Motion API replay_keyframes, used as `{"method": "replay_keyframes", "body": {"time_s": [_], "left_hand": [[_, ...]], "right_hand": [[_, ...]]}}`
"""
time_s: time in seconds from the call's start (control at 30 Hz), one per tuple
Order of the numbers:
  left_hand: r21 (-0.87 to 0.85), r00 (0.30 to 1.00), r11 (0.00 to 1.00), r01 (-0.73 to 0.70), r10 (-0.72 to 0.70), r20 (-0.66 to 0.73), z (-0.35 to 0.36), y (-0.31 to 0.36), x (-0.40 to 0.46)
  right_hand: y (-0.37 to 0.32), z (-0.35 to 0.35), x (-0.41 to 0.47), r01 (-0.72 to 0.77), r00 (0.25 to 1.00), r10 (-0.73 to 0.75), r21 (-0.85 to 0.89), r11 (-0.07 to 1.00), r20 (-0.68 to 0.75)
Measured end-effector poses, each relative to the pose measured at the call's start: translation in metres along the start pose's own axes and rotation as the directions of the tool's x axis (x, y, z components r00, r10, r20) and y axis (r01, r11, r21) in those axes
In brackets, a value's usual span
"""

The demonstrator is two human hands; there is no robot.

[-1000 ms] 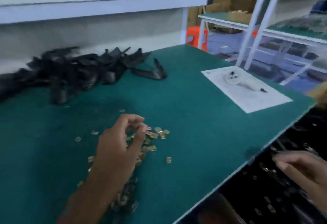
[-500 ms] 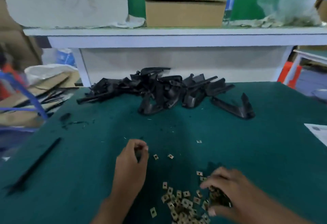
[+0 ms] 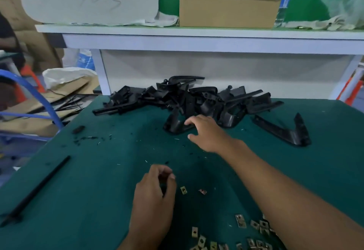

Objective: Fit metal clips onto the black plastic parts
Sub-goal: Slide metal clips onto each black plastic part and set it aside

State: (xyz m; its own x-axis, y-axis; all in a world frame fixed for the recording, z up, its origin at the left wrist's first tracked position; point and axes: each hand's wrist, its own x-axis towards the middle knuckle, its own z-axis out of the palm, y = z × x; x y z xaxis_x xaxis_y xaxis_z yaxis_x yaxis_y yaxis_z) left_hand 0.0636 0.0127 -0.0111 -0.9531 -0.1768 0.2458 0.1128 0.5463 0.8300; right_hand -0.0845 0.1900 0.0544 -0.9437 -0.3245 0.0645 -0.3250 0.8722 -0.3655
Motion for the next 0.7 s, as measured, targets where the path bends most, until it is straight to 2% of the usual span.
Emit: {"method": "replay_keyframes", "body": {"time_s": [0.17,0.3,0.37,0.43,0.5,0.53,0.6,0.63,0.67,0.7], "left_hand": [[0.019,0.995,0.996,-0.085,0.086,-0.043,0.003,-0.004,0.003],[0.022,0.994,0.995,-0.101,0.101,-0.035,0.002,-0.008,0.005],[0.012,0.996,0.996,-0.083,0.083,-0.020,0.001,-0.008,0.004],[-0.017,0.998,0.998,-0.055,0.054,-0.020,-0.001,-0.007,0.003],[-0.032,0.998,0.998,-0.051,0.050,-0.036,-0.002,-0.005,0.002],[-0.035,0.997,0.998,-0.056,0.055,-0.046,-0.004,-0.002,0.001],[-0.068,0.993,0.994,-0.084,0.078,-0.087,-0.007,0.005,-0.002],[-0.111,0.989,0.988,-0.109,0.097,-0.109,-0.009,0.008,-0.003],[-0.177,0.988,0.976,-0.130,0.112,-0.108,-0.011,0.012,-0.005],[-0.258,0.990,0.957,-0.136,0.120,-0.077,-0.013,0.016,-0.008]], "right_hand": [[0.001,0.027,0.057,-0.078,0.992,0.093,-0.166,0.983,0.082],[0.001,0.031,0.053,-0.039,0.999,0.040,-0.169,0.985,0.005],[-0.003,0.026,0.036,0.020,0.998,-0.024,-0.076,0.997,-0.054],[-0.012,0.015,0.011,0.077,0.992,-0.067,0.088,0.993,-0.111],[-0.022,0.001,-0.023,0.085,0.989,-0.032,0.389,0.917,-0.141],[-0.027,-0.006,-0.043,0.061,0.993,0.015,0.605,0.794,-0.120],[-0.037,-0.018,-0.084,0.000,0.995,0.090,0.932,0.362,-0.034],[-0.038,-0.020,-0.103,-0.044,0.997,0.064,0.994,0.098,0.038],[-0.039,-0.021,-0.122,-0.124,0.992,-0.003,0.984,-0.129,0.125],[-0.042,-0.022,-0.138,-0.224,0.974,-0.079,0.940,-0.257,0.211]]}}
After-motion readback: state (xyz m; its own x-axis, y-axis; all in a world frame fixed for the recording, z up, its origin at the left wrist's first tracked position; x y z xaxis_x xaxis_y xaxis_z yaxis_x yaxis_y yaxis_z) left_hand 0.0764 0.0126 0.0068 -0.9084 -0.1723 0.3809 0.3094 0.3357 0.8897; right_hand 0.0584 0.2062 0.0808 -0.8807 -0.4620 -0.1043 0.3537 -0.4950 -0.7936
